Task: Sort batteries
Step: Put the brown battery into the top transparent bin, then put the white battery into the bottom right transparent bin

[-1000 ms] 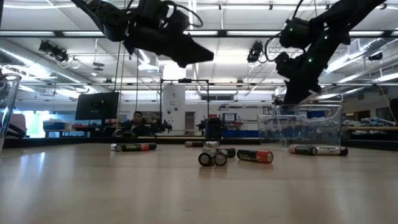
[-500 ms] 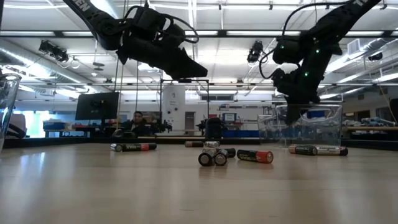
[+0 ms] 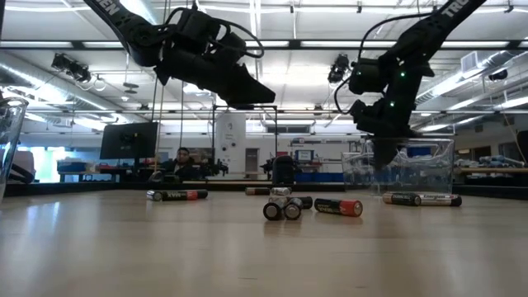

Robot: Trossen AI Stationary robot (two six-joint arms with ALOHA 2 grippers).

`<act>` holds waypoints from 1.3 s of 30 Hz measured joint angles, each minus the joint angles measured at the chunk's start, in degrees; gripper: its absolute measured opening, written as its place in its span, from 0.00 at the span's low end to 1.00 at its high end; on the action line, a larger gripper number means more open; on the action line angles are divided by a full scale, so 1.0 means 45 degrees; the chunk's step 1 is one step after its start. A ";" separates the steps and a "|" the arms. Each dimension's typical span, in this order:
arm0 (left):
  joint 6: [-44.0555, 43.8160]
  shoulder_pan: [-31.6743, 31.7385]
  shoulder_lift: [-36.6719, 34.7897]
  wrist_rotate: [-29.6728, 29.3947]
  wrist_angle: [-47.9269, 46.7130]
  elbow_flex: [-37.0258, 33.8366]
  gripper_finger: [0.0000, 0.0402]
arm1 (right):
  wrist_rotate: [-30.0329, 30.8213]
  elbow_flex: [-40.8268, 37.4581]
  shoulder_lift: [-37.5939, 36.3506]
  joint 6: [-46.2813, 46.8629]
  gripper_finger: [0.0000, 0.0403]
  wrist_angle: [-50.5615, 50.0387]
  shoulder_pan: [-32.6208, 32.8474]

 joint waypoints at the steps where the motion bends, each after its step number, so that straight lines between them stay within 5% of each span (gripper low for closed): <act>1: 0.0000 0.0000 0.0000 0.0003 -0.0005 0.0000 0.32 | -0.0013 0.0111 0.0154 0.0094 0.16 -0.0097 -0.0046; 34: -0.0071 0.0000 0.0000 0.0039 -0.0130 0.0000 0.32 | -0.0245 0.0740 0.0945 -0.0460 0.27 -0.0586 -0.0867; 39: -0.0233 0.0000 0.0000 0.0034 -0.0078 0.0010 0.33 | 0.0084 0.1813 0.0913 -0.1283 0.24 -0.2217 -0.0856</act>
